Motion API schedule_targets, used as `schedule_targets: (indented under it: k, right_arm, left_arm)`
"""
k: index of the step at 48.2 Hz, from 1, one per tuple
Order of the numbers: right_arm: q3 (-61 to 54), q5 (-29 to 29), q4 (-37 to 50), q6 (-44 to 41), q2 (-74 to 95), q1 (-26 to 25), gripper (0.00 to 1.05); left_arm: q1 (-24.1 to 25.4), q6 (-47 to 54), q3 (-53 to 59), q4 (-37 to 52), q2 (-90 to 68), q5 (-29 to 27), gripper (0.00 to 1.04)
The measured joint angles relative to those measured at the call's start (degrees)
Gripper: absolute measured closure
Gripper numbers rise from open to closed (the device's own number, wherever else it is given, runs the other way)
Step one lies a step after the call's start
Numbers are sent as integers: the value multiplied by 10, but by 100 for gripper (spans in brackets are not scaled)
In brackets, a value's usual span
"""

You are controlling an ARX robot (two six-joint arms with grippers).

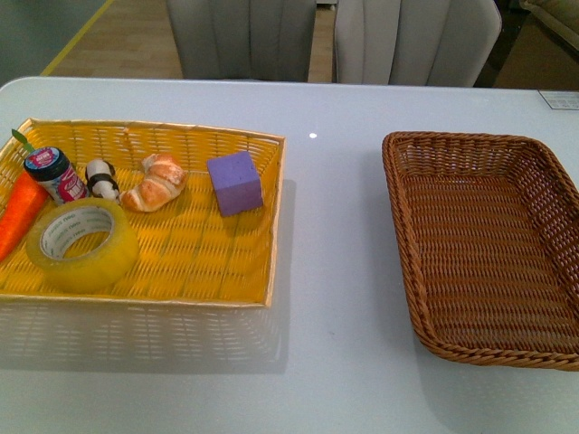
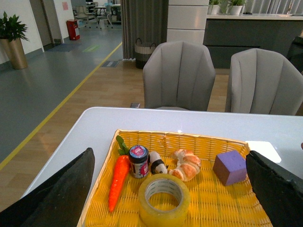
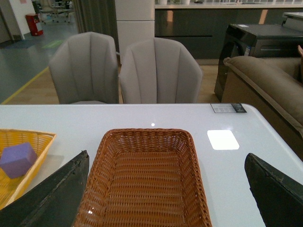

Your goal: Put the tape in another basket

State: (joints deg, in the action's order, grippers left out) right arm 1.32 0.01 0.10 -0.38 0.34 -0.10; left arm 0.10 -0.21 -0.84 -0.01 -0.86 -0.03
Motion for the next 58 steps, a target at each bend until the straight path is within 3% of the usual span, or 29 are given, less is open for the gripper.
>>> schedule_targets:
  k: [26,30,32,37,43,52,58]
  right_arm:
    - [0,0,0,0,0,0,9]
    - [40,30,-111,8,71,-10,9]
    - [49,14,-113,5,115,-31,9]
    - [68,-37,-35,-15,204,-86,9]
    - [106,-102,137,-52,397,-149,9]
    - [197,-125,326,-108,705,-185,9]
    - [247,-128,353,-136,841,-183,9]
  left_arm:
    - [0,0,0,0,0,0,9]
    - [0,0,0,0,0,0,9]
    - [0,0,0,0,0,0,9]
    - [0,0,0,0,0,0,9]
    - [0,0,0,0,0,0,9]
    - [0,0,0,0,0,0,9]
    - [0,0,0,0,0,0,9]
